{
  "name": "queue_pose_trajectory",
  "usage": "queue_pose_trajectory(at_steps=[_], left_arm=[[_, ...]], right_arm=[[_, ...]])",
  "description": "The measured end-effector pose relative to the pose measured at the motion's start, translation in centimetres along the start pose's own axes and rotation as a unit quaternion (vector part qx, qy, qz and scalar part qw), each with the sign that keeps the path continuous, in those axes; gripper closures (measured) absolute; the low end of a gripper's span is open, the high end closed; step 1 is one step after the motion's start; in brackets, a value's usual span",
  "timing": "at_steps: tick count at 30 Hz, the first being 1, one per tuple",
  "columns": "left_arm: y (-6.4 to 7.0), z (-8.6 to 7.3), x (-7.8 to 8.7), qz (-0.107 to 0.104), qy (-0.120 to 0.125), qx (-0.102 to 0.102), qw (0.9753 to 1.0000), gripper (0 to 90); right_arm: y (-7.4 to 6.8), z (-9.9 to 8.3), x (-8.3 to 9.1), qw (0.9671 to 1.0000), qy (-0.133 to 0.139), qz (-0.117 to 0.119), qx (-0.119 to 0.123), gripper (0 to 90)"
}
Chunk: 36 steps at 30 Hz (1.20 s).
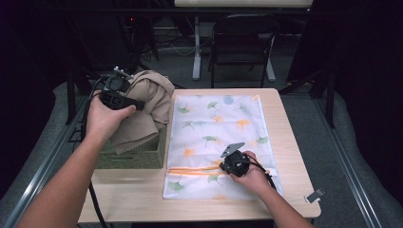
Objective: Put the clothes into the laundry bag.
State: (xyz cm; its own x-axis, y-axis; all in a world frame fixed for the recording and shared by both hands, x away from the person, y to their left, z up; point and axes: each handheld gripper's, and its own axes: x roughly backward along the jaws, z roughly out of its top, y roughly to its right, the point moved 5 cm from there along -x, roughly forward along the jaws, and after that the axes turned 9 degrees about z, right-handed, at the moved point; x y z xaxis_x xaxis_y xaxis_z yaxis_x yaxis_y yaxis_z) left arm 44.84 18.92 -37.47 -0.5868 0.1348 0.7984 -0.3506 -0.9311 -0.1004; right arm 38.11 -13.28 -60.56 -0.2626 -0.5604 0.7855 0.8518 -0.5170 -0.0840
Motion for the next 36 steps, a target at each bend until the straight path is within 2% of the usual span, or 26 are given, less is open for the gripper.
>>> queue_pose_trajectory(at_steps=[1,4,9,11,12,16,18,19,20,21,22,27,30,32,36], left_arm=[[0.0,0.0,0.0,0.000,0.000,-0.001,1.0000,61.2],[0.1,0.0,0.0,0.000,0.001,0.000,1.0000,61.3],[0.0,-0.1,0.1,0.002,0.001,0.001,1.0000,61.4],[0.0,-0.1,0.1,0.003,0.000,0.001,1.0000,61.4],[0.0,-0.1,0.1,0.004,-0.001,0.001,1.0000,61.4],[0.1,-0.2,0.2,0.005,-0.004,0.002,1.0000,61.5],[0.1,-0.2,0.2,0.007,-0.004,0.003,1.0000,61.5],[0.1,-0.2,0.3,0.008,-0.004,0.003,1.0000,61.5],[0.1,-0.2,0.3,0.008,-0.004,0.003,1.0000,61.5],[0.2,-0.2,0.3,0.008,-0.003,0.004,1.0000,61.5],[0.2,-0.3,0.4,0.008,-0.003,0.004,1.0000,61.5],[0.5,-0.7,0.5,0.004,-0.001,0.005,1.0000,61.6],[0.6,-1.0,0.6,0.002,-0.002,0.004,1.0000,61.6],[0.7,-1.1,0.6,0.000,-0.001,0.006,1.0000,61.7],[0.8,-1.2,0.5,-0.001,-0.001,0.005,1.0000,61.7]], right_arm=[[0.1,0.1,0.2,1.0000,-0.008,0.004,0.004,88.0],[0.1,0.3,0.4,1.0000,-0.005,-0.001,0.000,88.2],[0.3,0.7,0.7,1.0000,-0.004,0.007,-0.001,88.2],[0.4,1.0,0.9,1.0000,-0.008,-0.001,-0.001,88.3],[0.4,1.2,0.9,1.0000,-0.002,0.001,-0.001,88.3],[0.5,1.8,1.4,1.0000,-0.005,0.006,0.002,88.3],[0.5,2.0,1.3,1.0000,0.007,0.006,-0.003,88.3],[0.6,2.2,1.7,1.0000,-0.005,0.003,0.002,88.3],[0.6,2.2,1.7,1.0000,-0.005,0.003,0.002,88.3],[0.8,2.5,1.9,1.0000,-0.001,0.000,0.005,88.4],[0.8,2.6,2.0,1.0000,0.000,0.008,-0.003,88.3],[1.3,3.3,2.4,0.9998,0.017,0.003,-0.011,88.3],[1.5,3.6,2.7,0.9999,0.013,0.004,-0.009,88.3],[1.5,4.0,2.8,0.9996,0.023,0.004,-0.013,88.3],[1.7,4.6,3.2,0.9997,0.022,-0.001,-0.007,88.4]])
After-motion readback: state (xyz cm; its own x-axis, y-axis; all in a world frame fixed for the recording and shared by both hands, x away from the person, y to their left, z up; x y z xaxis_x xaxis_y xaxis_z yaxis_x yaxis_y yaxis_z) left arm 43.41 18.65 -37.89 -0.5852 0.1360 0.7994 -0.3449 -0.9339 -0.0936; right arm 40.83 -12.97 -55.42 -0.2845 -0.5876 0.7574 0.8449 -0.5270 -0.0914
